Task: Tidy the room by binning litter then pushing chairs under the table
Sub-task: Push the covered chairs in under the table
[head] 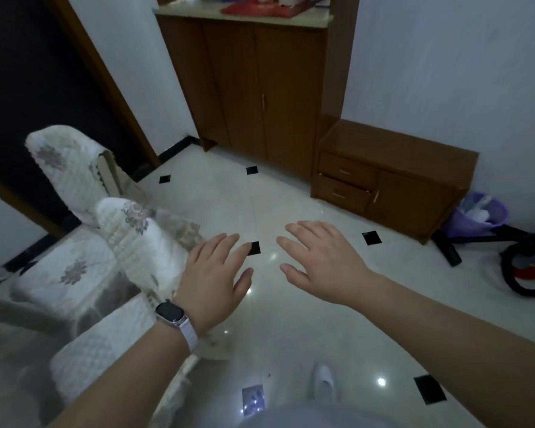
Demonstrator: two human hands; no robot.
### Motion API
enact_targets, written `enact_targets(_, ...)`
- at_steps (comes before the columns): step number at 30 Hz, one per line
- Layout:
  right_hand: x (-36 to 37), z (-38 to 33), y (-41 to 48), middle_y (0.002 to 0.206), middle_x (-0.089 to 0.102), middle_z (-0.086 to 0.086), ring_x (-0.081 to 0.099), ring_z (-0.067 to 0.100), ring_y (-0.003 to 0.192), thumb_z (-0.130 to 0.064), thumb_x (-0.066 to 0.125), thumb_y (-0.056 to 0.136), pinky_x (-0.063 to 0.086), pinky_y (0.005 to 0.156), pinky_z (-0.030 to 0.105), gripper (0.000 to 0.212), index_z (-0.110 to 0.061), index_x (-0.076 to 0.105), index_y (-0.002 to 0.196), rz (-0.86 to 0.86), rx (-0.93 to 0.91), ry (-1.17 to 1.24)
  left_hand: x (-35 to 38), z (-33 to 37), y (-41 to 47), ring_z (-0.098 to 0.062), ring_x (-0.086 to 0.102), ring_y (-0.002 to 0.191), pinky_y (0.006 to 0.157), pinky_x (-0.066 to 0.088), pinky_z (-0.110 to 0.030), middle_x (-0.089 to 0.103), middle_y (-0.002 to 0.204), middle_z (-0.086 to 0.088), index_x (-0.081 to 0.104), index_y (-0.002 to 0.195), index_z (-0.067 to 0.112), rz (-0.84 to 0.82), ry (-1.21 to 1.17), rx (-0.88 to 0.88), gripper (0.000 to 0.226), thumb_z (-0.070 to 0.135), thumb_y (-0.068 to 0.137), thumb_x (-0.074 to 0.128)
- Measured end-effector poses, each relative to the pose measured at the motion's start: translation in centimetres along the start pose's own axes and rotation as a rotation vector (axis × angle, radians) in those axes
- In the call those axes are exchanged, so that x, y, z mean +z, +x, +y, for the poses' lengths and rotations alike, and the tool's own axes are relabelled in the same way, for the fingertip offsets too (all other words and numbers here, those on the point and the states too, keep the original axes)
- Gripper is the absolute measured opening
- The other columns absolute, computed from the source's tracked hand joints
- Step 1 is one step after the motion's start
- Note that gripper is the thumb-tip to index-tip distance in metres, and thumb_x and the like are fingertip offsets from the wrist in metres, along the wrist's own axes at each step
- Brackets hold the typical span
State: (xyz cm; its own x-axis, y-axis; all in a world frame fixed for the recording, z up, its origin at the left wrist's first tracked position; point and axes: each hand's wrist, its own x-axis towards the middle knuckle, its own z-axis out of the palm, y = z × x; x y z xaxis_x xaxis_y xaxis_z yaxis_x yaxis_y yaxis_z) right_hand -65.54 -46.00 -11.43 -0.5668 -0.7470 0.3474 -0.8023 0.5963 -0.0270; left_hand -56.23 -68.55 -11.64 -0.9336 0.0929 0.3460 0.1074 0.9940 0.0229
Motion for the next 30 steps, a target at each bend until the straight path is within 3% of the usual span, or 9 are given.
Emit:
enact_targets(5,0.6,8.0,4.2,0.128,0.059,0.012,0.053,0.031,0.118,-0.046,0.047,0.093,0.040,0.097,0.043,0.047,-0.015,0.062,0.125,0.022,-0.039,0.007,1.9,0.8,8.5,-0.031,0.054,0.122,0.098,0.042,-0.046,0.061,0.130,-0.010,0.064,0.124,0.016,0.053,0.041,-0.015,0.043,0.040,0.090,0.053)
enact_targets(10,1.7,11.6,8.4,0.128,0.060,0.010,0.053,0.030,0.119,-0.047,0.047,0.092,0.037,0.098,0.043,0.048,-0.016,0.062,0.125,0.040,-0.079,0.033,3.4,0.1,12.4,-0.031,0.056,0.120,0.097,0.042,-0.044,0.063,0.128,-0.008,0.065,0.122,0.017,0.040,0.040,-0.090,0.044,0.042,0.089,0.050)
enact_targets(16,4.5,15.1,15.3,0.131,0.058,0.010,0.051,0.030,0.122,-0.049,0.042,0.094,0.031,0.100,0.039,0.050,-0.017,0.061,0.127,-0.010,-0.100,0.039,6.2,-4.2,17.3,-0.030,0.054,0.121,0.099,0.037,-0.042,0.061,0.130,-0.008,0.063,0.125,0.017,0.013,0.053,-0.137,0.044,0.041,0.089,0.052)
enact_targets(20,6.9,16.8,20.3,0.131,0.058,0.009,0.052,0.029,0.120,-0.048,0.044,0.094,0.034,0.099,0.041,0.049,-0.016,0.061,0.127,-0.025,-0.162,0.036,8.8,-7.5,21.2,-0.029,0.053,0.122,0.099,0.033,-0.040,0.061,0.131,-0.008,0.062,0.125,0.019,0.027,0.032,-0.160,0.045,0.044,0.090,0.049)
enact_targets(30,10.0,20.3,37.1,0.132,0.058,0.007,0.050,0.026,0.123,-0.050,0.044,0.096,0.036,0.102,0.041,0.048,-0.018,0.059,0.129,-0.085,-0.248,-0.034,11.2,-18.9,32.5,-0.029,0.055,0.121,0.098,0.042,-0.044,0.062,0.129,-0.008,0.064,0.124,0.018,0.096,-0.045,-0.207,0.043,0.042,0.091,0.051)
